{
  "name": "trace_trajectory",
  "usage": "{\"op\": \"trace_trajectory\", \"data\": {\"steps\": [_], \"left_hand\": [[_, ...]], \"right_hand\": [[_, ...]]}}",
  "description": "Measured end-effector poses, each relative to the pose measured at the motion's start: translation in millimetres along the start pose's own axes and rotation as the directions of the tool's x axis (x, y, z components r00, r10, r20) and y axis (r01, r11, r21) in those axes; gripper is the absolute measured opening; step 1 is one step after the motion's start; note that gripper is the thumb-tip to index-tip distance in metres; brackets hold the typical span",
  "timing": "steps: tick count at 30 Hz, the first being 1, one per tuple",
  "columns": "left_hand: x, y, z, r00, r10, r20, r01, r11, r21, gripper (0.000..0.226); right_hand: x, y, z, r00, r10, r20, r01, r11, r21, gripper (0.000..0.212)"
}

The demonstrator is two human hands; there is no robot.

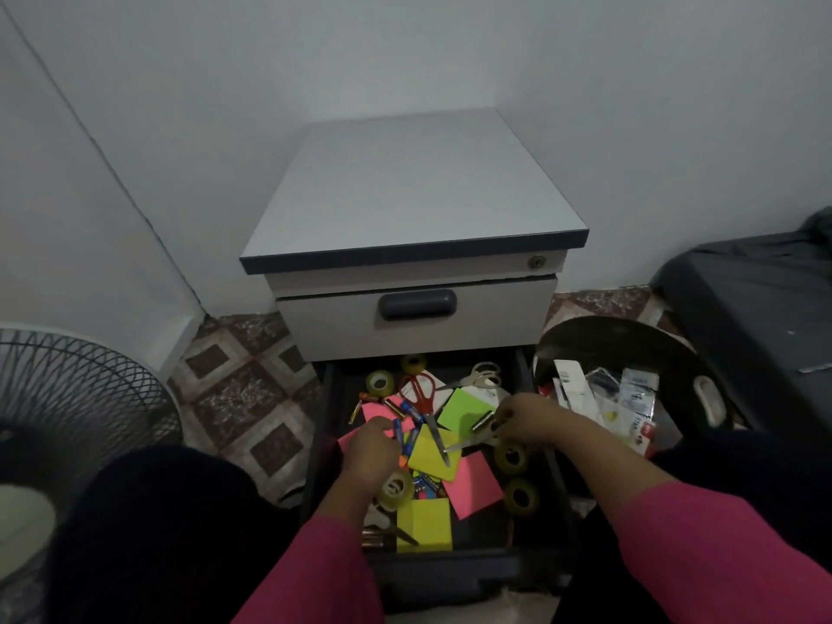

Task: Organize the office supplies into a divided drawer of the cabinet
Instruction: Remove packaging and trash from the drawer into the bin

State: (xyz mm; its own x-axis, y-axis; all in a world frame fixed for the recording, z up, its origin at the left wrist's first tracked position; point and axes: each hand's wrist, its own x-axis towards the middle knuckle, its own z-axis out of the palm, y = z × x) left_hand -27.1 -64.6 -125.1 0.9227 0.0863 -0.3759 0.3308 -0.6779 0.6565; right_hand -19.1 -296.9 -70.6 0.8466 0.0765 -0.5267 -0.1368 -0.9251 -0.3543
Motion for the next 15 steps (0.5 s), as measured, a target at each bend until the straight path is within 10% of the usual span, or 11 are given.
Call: {"op": "trace_trajectory", "data": {"steps": [15], "left_hand": [[92, 23, 0, 0.99, 0.144, 0.005, -0.132, 0.891, 0.434, 0.051]], "right_hand": [[104, -26, 27, 0.984, -0.131, -0.119, 0.102, 0.969, -0.227, 0.061]]}}
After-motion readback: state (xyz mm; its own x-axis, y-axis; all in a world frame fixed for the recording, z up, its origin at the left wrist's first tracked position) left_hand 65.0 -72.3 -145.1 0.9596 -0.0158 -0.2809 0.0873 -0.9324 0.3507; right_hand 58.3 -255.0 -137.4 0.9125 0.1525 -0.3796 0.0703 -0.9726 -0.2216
